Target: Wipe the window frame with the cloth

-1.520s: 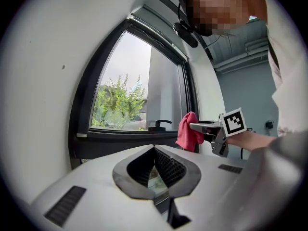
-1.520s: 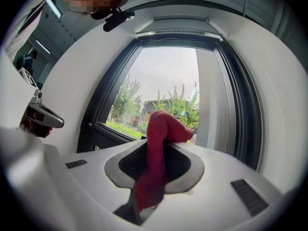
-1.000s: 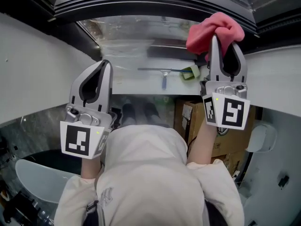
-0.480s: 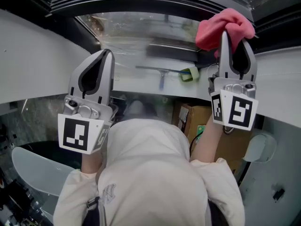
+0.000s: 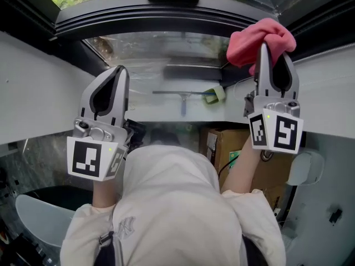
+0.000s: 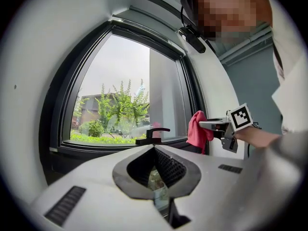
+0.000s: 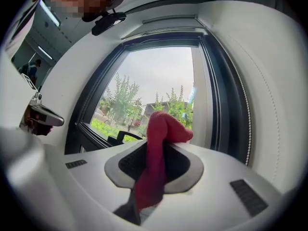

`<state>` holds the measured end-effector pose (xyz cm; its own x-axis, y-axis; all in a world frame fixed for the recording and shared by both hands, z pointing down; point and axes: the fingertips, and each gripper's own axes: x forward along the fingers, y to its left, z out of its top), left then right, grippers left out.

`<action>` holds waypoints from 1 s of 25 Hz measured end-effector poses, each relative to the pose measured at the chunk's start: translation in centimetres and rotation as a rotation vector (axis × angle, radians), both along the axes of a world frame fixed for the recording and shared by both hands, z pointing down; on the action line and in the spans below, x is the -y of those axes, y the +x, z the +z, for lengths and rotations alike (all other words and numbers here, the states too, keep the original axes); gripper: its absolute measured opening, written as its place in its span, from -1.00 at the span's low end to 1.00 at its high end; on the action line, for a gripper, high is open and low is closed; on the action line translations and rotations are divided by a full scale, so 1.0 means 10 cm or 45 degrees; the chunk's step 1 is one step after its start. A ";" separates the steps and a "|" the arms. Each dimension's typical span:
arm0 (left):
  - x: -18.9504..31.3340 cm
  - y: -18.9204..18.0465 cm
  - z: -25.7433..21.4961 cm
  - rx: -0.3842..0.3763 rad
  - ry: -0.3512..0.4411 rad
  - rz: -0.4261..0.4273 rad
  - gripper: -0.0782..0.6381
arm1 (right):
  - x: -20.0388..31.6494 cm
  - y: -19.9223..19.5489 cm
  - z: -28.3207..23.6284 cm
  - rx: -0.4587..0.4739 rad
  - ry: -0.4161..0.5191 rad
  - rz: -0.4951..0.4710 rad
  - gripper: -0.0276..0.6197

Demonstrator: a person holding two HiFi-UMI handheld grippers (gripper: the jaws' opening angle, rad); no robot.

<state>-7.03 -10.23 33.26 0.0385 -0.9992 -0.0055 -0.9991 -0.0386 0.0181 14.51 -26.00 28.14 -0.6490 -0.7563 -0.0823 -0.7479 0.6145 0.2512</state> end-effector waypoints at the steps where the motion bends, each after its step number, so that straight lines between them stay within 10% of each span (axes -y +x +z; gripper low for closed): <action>1: 0.03 0.01 0.01 -0.001 0.002 0.014 -0.76 | 0.04 0.05 -0.05 -0.012 0.023 0.027 -0.64; 15: 0.32 0.23 -0.12 0.005 0.036 0.190 -0.76 | 0.62 0.67 -2.09 0.037 0.516 0.466 -0.64; 25: 0.43 0.37 -0.10 -0.027 0.009 0.262 -0.76 | 0.94 0.85 -3.56 0.112 0.716 0.564 -0.64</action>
<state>-3.35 -14.49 32.27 0.2415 -0.9703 -0.0154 -0.9696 -0.2419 0.0379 22.99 -35.45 -7.43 -0.2641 -0.7745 -0.5748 -0.9290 0.0440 0.3676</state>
